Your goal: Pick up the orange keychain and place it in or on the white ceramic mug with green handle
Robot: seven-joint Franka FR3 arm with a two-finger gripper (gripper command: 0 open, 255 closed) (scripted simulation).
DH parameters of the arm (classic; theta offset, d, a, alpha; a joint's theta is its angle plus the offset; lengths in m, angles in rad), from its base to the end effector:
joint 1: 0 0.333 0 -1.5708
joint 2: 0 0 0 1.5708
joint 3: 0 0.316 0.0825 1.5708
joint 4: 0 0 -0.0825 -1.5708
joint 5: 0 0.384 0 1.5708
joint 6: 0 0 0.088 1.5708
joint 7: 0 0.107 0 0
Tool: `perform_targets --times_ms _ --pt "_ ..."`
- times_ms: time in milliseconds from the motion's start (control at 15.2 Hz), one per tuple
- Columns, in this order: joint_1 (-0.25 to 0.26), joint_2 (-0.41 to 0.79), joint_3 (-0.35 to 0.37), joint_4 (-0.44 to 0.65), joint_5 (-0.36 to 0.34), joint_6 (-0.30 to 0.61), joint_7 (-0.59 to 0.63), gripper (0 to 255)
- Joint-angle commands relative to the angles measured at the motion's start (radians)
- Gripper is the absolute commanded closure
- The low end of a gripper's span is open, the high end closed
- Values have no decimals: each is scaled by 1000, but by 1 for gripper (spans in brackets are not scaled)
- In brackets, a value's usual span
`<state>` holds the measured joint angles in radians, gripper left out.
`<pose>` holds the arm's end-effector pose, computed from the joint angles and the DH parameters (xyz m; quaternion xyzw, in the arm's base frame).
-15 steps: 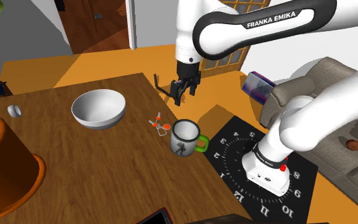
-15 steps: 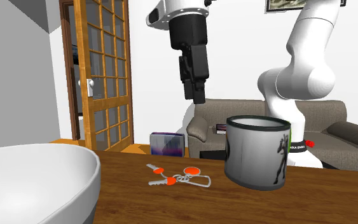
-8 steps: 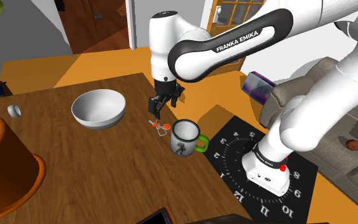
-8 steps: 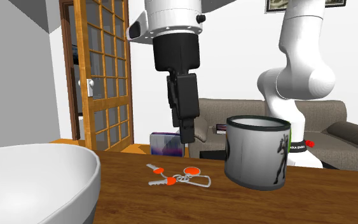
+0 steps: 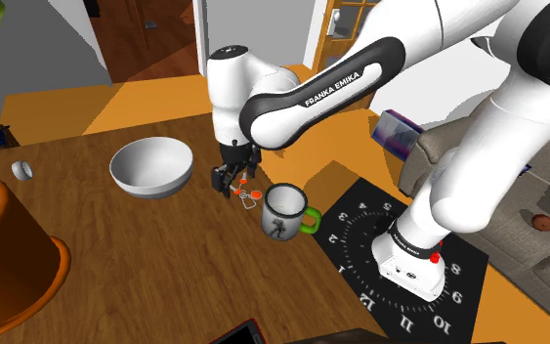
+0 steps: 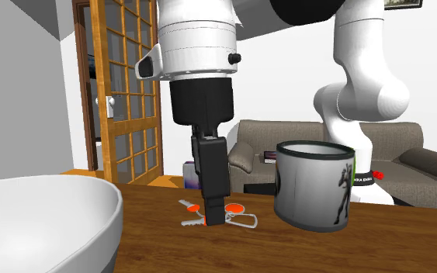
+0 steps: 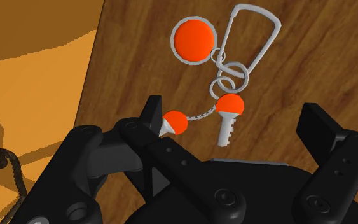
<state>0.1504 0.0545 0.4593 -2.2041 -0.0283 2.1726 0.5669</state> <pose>0.4332 0.3003 0.3528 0.9987 0.0300 -0.0337 0.0216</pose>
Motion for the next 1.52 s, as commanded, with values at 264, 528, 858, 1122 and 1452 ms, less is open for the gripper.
perform_targets --times_ms 264,528,858,1122,1452 --pt "2 27 -1 -22 -16 47 12 0" --pt "2 27 -1 -22 -16 47 12 0" --pt "1 28 -2 -17 -16 42 11 255" --pt "-2 27 -4 -11 -16 35 4 255" --pt "0 1 0 -7 -1 8 1 255"
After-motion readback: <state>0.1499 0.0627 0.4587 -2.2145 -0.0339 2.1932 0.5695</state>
